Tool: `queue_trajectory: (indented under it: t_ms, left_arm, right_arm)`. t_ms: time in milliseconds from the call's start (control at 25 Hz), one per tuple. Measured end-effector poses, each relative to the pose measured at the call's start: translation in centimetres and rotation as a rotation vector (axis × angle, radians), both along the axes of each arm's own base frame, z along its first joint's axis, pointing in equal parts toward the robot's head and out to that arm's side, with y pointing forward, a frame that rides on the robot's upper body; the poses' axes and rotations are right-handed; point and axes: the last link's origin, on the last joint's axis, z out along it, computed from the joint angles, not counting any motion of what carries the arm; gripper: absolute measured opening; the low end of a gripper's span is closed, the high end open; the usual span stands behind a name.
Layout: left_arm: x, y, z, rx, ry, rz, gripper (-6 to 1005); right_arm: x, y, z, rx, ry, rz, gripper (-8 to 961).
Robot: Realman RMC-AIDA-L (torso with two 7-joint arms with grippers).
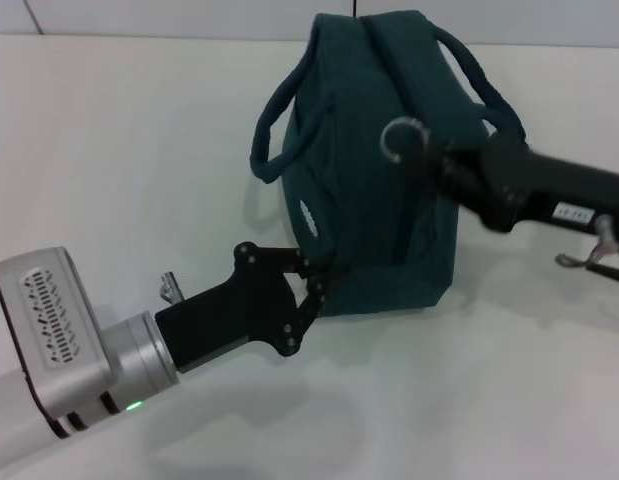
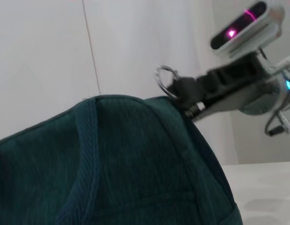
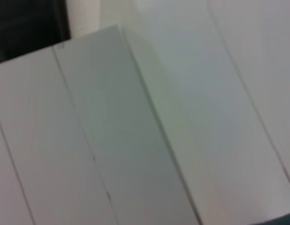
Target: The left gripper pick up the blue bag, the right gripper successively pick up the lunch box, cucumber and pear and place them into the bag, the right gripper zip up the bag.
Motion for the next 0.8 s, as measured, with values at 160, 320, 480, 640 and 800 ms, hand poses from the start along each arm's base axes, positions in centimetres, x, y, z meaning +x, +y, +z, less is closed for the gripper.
queue_trajectory:
  t_ms: [160, 320, 480, 640, 800]
  left_arm:
    - [-0.1, 0.1, 0.0, 0.004, 0.01, -0.002, 74]
    - [-0.1, 0.1, -0.1, 0.005, 0.015, 0.0, 64]
    - [-0.2, 0.0, -0.1, 0.0, 0.02, -0.004, 59]
    - [-0.3, -0.1, -0.1, -0.004, 0.024, -0.006, 68]
    - [0.0, -0.3, -0.1, -0.01, 0.011, -0.023, 77]
  right_arm:
    - [0.4, 0.5, 1.0, 0.031, 0.034, -0.039, 10]
    - [0.6, 1.0, 1.3, 0.089, 0.044, -0.061, 11]
    - [0.6, 1.1, 1.3, 0.154, 0.033, -0.03, 11]
    - [0.5, 1.2, 1.1, 0.208, 0.023, -0.005, 11]
    - [0.4, 1.0, 1.0, 0.234, 0.017, 0.017, 12]
